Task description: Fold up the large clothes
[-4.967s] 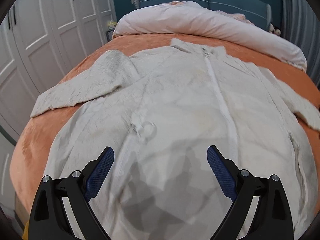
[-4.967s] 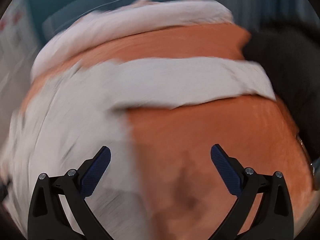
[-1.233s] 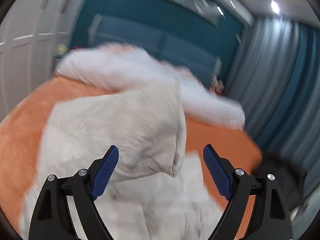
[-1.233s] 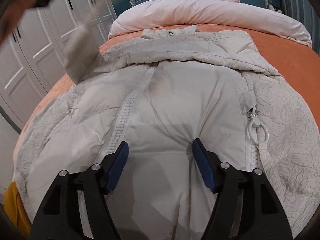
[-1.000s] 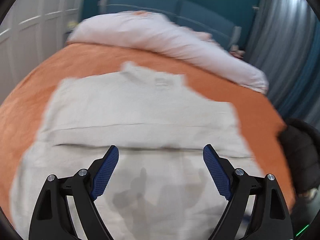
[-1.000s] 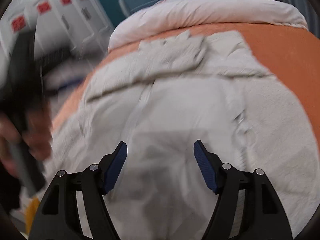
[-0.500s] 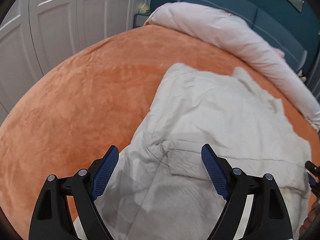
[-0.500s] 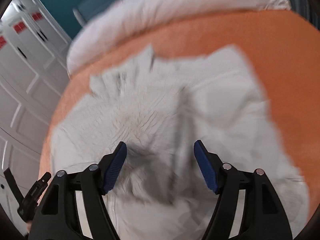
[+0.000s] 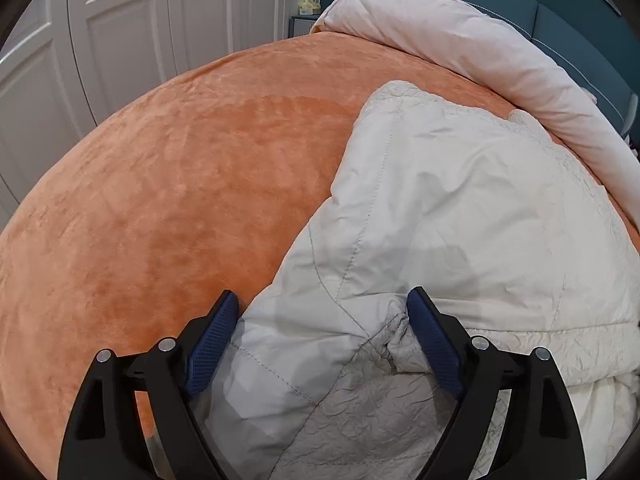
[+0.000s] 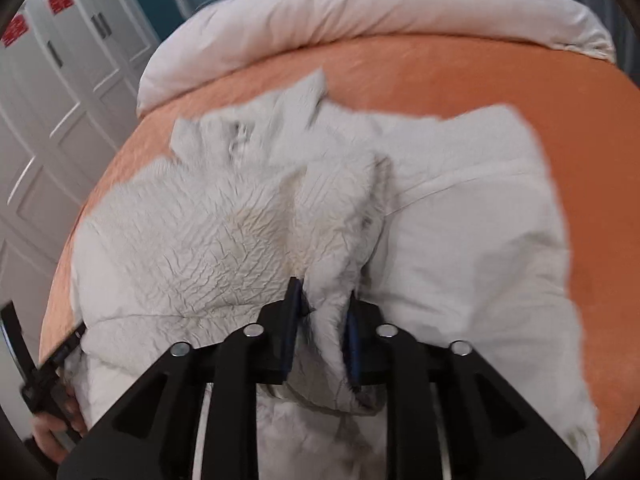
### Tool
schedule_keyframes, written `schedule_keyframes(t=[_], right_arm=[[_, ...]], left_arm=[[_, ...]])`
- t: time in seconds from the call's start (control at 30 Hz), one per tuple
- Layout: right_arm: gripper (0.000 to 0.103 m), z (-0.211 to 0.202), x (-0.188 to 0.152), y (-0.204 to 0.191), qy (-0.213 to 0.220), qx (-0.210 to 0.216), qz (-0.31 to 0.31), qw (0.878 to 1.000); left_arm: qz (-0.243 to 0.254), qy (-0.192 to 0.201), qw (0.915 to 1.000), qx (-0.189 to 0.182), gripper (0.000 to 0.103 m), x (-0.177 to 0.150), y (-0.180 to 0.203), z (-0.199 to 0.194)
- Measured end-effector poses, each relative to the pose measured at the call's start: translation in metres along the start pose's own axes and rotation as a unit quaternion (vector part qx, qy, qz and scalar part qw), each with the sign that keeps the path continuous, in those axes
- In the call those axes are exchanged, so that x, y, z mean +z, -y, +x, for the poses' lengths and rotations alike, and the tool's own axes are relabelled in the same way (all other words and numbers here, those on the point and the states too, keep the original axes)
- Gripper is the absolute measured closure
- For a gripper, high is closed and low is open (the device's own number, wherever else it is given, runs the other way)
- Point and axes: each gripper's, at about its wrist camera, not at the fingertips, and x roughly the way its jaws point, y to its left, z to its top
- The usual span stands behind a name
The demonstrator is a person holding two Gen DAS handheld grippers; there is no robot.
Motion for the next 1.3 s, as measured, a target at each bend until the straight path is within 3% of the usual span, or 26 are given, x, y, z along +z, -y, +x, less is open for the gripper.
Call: schedule_keyframes(t=[0.13,0.23,0.37,0.57,0.77,0.9,1.03,1.3], right_arm=[[0.076,-0.046,-0.007,-0.001,0.068,-0.025,0.003,0.997],[0.076,-0.063,0.007,-0.025,0.101,-0.023,-0.041,0.994],[0.076,-0.044,0.029,-0.083,0.087,0.026,-0.101,0.991],[0.077,0.023,0.023,-0.147,0.025,0.029,-0.173,0.984],[0.079,0.050,0.024,-0.110,0.030,-0.026,-0.183,0.982],[0.080,0.050,0.034,-0.051,0.042,-0.037,-0.119,0.991],[0.087,0.053,0.031,-0.008,0.050,-0.009,-0.062,0.997],[0.087,0.066,0.024,-0.005,0.055,0.007,-0.050,0.997]], left_arm=[[-0.001,0.006,1.0000,-0.001,0.023,0.004,-0.002,-0.010],[0.017,0.055,0.9983,-0.006,0.024,0.017,0.003,-0.042],[0.046,0.103,0.9936,-0.010,0.022,0.062,0.030,-0.062],[0.089,0.082,0.9925,0.017,0.022,0.107,0.075,-0.009],[0.109,0.073,0.9885,0.075,0.018,0.101,0.076,0.047],[0.093,0.069,0.9915,0.058,0.016,0.099,0.067,0.061],[0.098,0.069,0.9909,0.061,0.015,0.094,0.070,0.067],[0.063,0.048,0.9959,0.044,0.005,0.094,0.059,0.079]])
